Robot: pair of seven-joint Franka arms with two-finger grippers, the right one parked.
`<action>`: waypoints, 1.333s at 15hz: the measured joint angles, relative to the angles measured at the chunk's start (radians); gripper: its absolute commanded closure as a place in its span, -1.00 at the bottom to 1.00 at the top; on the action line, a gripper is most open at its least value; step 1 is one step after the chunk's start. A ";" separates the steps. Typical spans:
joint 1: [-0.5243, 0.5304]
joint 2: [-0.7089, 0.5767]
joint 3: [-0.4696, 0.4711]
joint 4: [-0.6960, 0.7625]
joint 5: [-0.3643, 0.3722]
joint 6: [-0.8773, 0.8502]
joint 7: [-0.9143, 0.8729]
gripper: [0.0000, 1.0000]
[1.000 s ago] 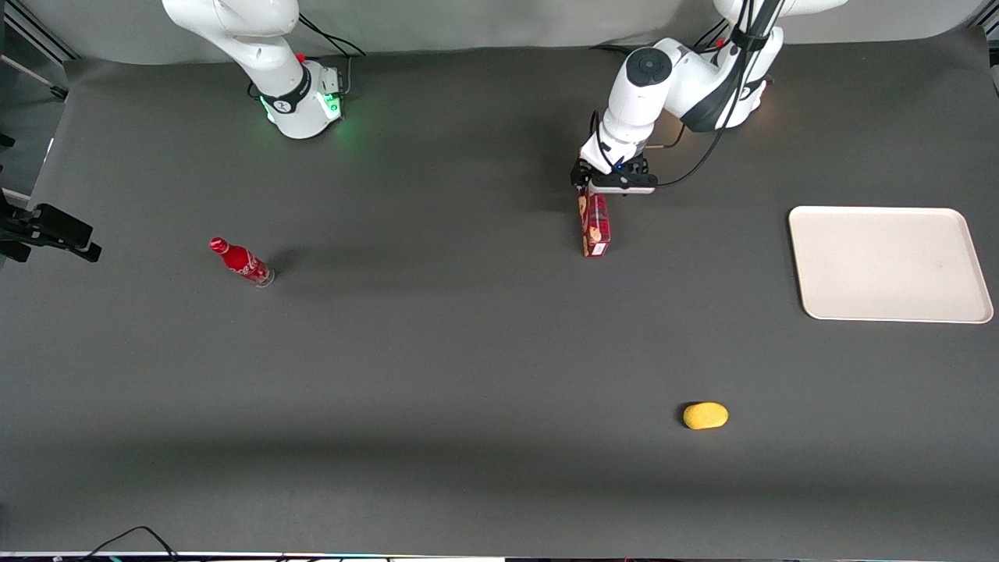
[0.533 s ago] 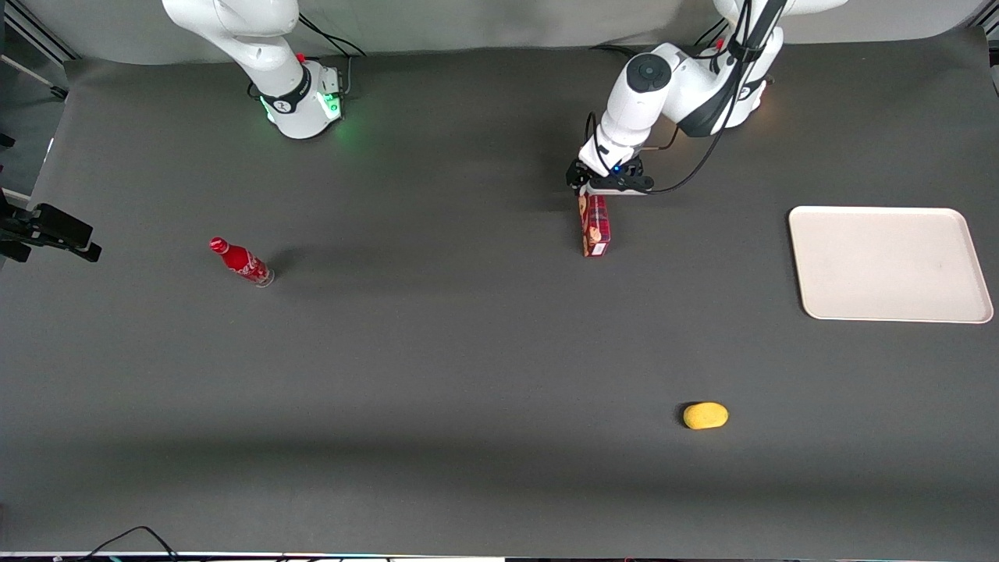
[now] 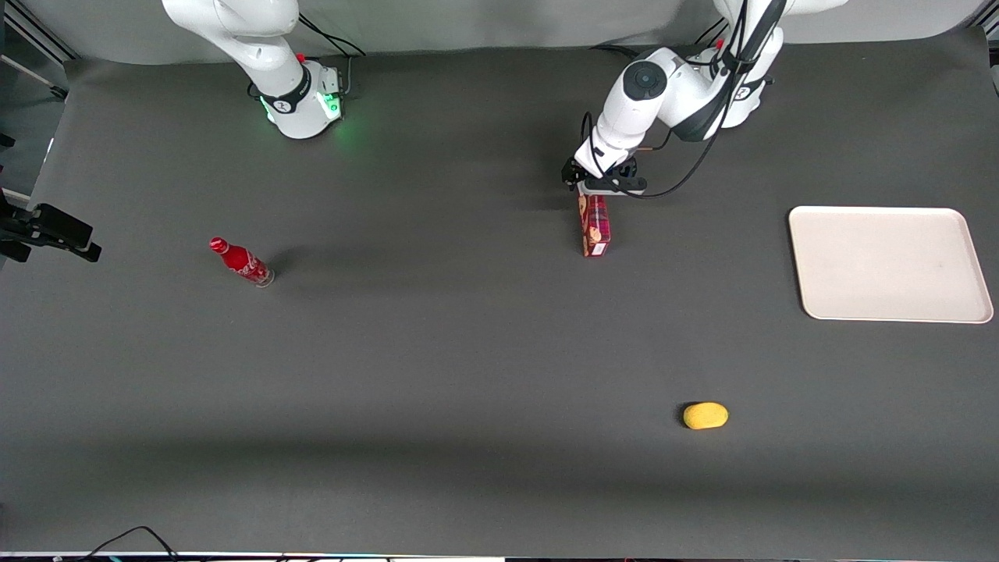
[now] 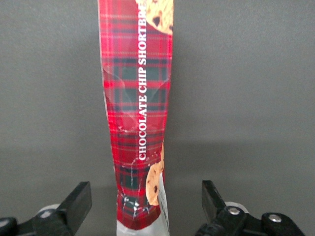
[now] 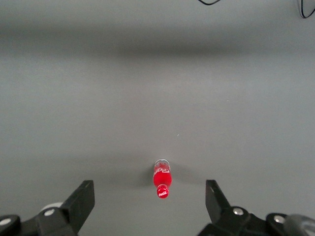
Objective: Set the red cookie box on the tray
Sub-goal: 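Lower the open left gripper around the upright box and close it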
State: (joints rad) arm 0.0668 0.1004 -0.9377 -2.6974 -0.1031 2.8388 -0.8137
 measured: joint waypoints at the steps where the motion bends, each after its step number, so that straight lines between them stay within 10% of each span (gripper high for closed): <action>1: -0.001 0.008 0.000 0.001 0.000 0.001 0.000 -0.91; 4: -0.006 0.026 0.003 0.008 0.000 0.001 -0.002 -0.63; 12: -0.018 0.043 0.057 0.012 0.030 0.001 -0.002 0.95; 20: -0.031 0.054 0.102 0.024 0.049 0.002 -0.002 1.00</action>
State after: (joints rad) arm 0.0355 0.1540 -0.8358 -2.6738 -0.0540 2.8407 -0.8159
